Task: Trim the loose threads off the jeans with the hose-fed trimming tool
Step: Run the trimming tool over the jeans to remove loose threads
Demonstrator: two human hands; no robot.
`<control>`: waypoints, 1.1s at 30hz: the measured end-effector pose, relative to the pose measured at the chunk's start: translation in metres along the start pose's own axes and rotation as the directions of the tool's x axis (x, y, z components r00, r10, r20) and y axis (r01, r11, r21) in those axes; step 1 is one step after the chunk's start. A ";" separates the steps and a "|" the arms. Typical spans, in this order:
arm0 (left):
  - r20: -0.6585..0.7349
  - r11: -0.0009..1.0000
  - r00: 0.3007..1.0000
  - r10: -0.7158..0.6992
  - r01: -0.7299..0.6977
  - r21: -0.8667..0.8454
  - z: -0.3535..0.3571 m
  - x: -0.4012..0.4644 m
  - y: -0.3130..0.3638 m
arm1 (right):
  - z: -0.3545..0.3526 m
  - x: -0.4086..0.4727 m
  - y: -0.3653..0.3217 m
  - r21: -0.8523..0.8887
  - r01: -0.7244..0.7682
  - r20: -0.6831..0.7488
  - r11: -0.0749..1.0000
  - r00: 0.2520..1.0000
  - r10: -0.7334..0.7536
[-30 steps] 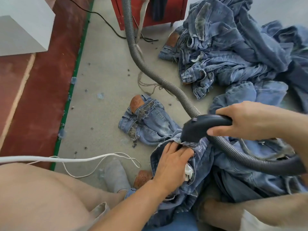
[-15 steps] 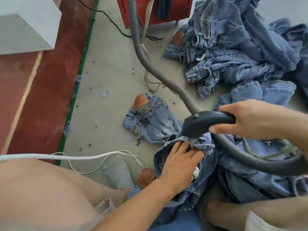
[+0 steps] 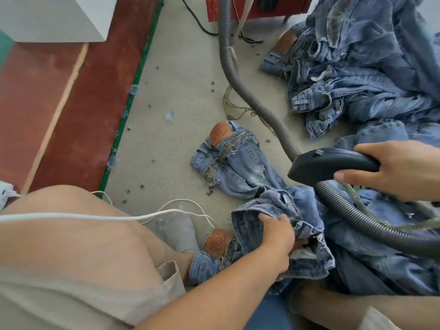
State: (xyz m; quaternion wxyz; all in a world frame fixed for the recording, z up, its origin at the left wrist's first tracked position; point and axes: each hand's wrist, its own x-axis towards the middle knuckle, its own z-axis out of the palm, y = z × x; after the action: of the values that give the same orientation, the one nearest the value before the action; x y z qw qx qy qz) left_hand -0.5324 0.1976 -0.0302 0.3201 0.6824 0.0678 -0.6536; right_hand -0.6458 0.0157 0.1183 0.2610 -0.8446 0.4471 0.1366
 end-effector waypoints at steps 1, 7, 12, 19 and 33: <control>-0.049 0.985 0.996 0.075 -0.067 0.157 0.000 0.001 0.000 | 0.000 0.000 -0.004 -0.003 0.002 0.035 1.000 0.999 -0.002; 0.028 0.781 0.824 0.565 -0.546 0.304 -0.026 0.012 0.005 | -0.006 0.002 -0.024 0.002 -0.048 0.158 0.999 0.986 0.047; 0.140 0.565 0.645 0.751 -0.738 0.369 -0.021 0.000 0.008 | -0.012 0.003 -0.019 0.037 -0.098 0.175 0.995 0.981 0.090; 0.151 0.342 0.418 0.896 -0.865 0.367 -0.008 -0.021 0.005 | -0.017 0.005 -0.006 0.084 -0.132 0.272 0.988 0.957 0.105; 0.188 0.321 0.413 0.891 -0.866 0.383 -0.008 -0.014 0.002 | -0.031 0.003 -0.001 0.172 -0.126 0.264 0.977 0.961 0.078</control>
State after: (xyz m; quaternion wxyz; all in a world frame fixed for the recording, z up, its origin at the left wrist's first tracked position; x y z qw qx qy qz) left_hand -0.5269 0.2051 -0.0167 0.4637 0.6788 -0.4467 -0.3530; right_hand -0.6433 -0.0035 0.1424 0.3873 -0.7673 0.4638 0.2148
